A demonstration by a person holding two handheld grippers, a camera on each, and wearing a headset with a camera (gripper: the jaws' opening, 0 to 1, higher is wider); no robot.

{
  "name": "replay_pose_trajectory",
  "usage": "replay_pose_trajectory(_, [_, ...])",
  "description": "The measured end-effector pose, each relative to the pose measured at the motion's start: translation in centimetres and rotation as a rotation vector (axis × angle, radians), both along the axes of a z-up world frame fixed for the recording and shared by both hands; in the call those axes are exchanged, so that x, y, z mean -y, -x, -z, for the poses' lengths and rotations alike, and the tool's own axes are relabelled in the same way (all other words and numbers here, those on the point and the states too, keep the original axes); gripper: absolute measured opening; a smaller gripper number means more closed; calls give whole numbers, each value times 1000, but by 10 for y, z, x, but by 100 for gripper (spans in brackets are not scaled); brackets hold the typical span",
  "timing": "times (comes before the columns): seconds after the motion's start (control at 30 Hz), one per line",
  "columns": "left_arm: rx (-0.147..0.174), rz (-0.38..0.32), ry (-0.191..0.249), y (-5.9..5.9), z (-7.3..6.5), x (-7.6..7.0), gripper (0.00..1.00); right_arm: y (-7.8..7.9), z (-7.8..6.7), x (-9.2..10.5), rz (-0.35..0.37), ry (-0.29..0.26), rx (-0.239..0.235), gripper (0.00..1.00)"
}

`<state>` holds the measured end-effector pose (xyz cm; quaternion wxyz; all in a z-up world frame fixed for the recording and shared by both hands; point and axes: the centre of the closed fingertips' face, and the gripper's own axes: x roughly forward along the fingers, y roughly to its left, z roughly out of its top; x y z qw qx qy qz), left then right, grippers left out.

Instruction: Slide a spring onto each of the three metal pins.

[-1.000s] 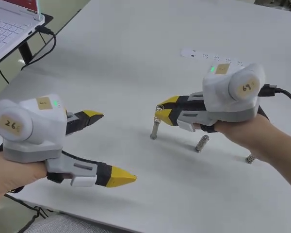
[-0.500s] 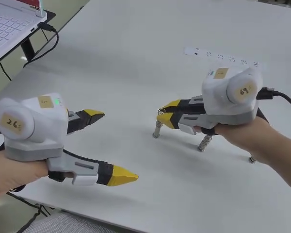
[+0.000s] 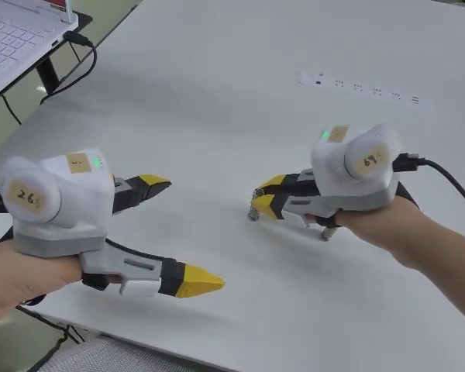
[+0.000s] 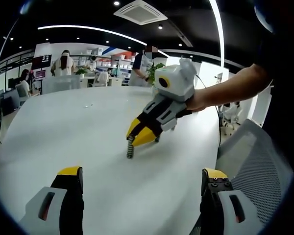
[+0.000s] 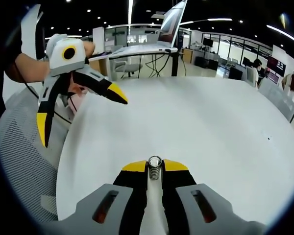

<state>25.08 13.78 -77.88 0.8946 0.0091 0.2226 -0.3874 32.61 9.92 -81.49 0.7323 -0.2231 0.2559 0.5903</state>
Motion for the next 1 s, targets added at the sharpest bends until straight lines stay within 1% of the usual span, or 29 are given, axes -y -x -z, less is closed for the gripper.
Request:
replay_pose_trajectory(0.07, [-1, 0, 2, 0, 0, 1, 98, 1, 4, 0, -3, 6, -6, 7])
replay_pose_trajectory(0.1, [-2, 0, 2, 0, 0, 1, 98, 0, 1, -2, -4, -18, -1, 7])
replay_pose_trajectory(0.13, [-2, 0, 0, 0, 1, 1, 98, 0, 2, 0, 6, -8, -14, 7])
replay_pose_trajectory(0.27, [-5, 3, -1, 0, 1, 3, 98, 0, 2, 1, 13, -18, -29, 7])
replay_pose_trajectory(0.33, [-5, 3, 2, 0, 1, 3, 98, 0, 1, 1, 4, -11, -18, 8])
replay_pose_trajectory(0.57, [-3, 8, 4, -1, 0, 6, 98, 1, 0, 0, 4, -1, -16, 8])
replay_pose_trajectory(0.6, [-2, 8, 3, -1, 0, 6, 98, 1, 1, 1, 4, 4, -14, 8])
replay_pose_trajectory(0.63, [-3, 10, 3, 0, 0, 6, 98, 1, 4, 2, -4, 23, -1, 8])
replay_pose_trajectory(0.7, [-3, 10, 4, 0, 0, 6, 98, 3, 6, 3, -18, 34, 10, 8])
replay_pose_trajectory(0.77, [-6, 12, 5, 1, 0, 6, 98, 3, 7, 5, -13, 43, 16, 8])
replay_pose_trajectory(0.83, [-3, 10, 2, 0, 0, 5, 98, 2, 7, 5, -4, 36, 15, 8])
replay_pose_trajectory(0.9, [-1, 7, 7, -1, -1, 4, 98, 2, 5, 3, 4, 22, 4, 11])
replay_pose_trajectory(0.93, [1, 7, 6, -1, -1, 4, 98, 2, 4, 3, 5, 24, 2, 12])
replay_pose_trajectory(1.0, [2, 6, 7, -2, -2, 4, 98, 1, 3, 3, 2, 26, 16, 12])
